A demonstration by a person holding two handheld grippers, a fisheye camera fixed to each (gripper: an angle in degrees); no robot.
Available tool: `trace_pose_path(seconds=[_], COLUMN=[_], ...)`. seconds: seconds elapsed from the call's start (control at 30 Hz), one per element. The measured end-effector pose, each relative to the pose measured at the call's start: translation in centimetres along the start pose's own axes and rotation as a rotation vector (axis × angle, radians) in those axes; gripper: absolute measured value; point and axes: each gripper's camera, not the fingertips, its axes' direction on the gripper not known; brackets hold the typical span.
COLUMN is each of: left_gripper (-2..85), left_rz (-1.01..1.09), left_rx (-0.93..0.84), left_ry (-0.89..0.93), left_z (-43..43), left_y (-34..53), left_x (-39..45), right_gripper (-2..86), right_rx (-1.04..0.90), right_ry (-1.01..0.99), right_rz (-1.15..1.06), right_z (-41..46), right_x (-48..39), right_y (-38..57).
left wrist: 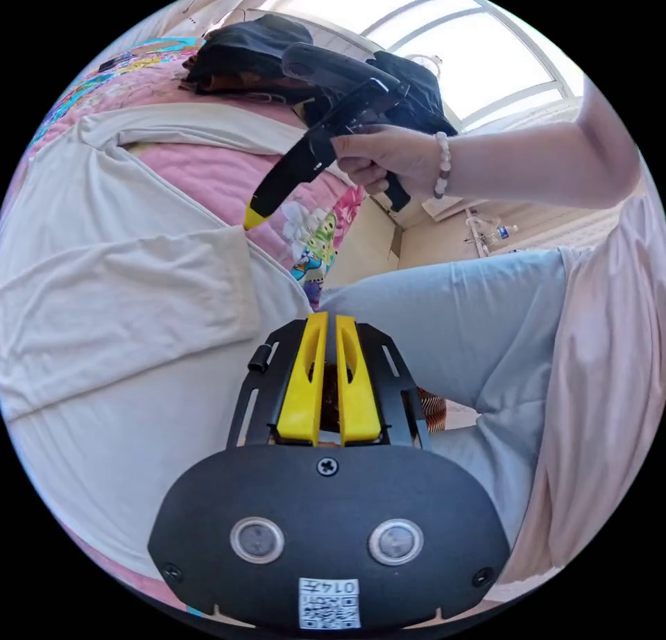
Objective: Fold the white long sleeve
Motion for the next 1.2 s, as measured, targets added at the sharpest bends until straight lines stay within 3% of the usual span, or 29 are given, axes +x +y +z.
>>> trace_pose_path(seconds=[0.13,0.37,0.47,0.6,0.67,0.73,0.97,1.07,1.2], left_gripper=[-0.3,4.1,6.2,5.8,0.9,-0.3,-1.0,-1.0,-0.8], left_rz=[-0.157,-0.720,-0.820,-0.878,-0.843,-0.869,-0.887,-0.899,-0.891], left_rx=[0.101,0.335,0.479,0.413,0.444,0.457,0.475,0.473,0.506], left_ry=[-0.095,-0.768,-0.773,-0.731,-0.649,-0.638,-0.675,-0.636,-0.705], left_z=[-2.7,-14.2,-16.3,-14.7,-13.8,-13.9,-13.1,-13.8,-15.8], left_y=[0.5,4.5,5.3,4.7,4.5,4.4,4.5,4.0,3.7], left_x=[-3.1,-15.3,-19.0,-23.4,-24.9,-25.2,-26.7,-27.1,-24.7], right_gripper=[-0.1,1.4,2.9,6.9,6.5,2.7,1.3,2.6,4.8], right_rx=[0.032,0.175,0.220,0.201,0.228,0.083,0.058,0.064,0.255], right_ry=[0.000,-0.008,-0.003,0.032,0.118,0.082,0.256,0.217,0.160], right_rz=[-0.022,-0.361,-0.514,-0.585,-0.561,-0.575,-0.624,-0.601,-0.539], right_z=[-0.2,-0.6,0.3,2.4,3.4,5.4,8.7,9.0,3.9], right_x=[1.4,-2.6,-6.4,-10.8,-11.5,-11.8,-12.3,-10.5,-5.9], right_y=[-0.8,-10.9,-17.9,-27.2,-30.1,-33.3,-35.4,-35.0,-29.2])
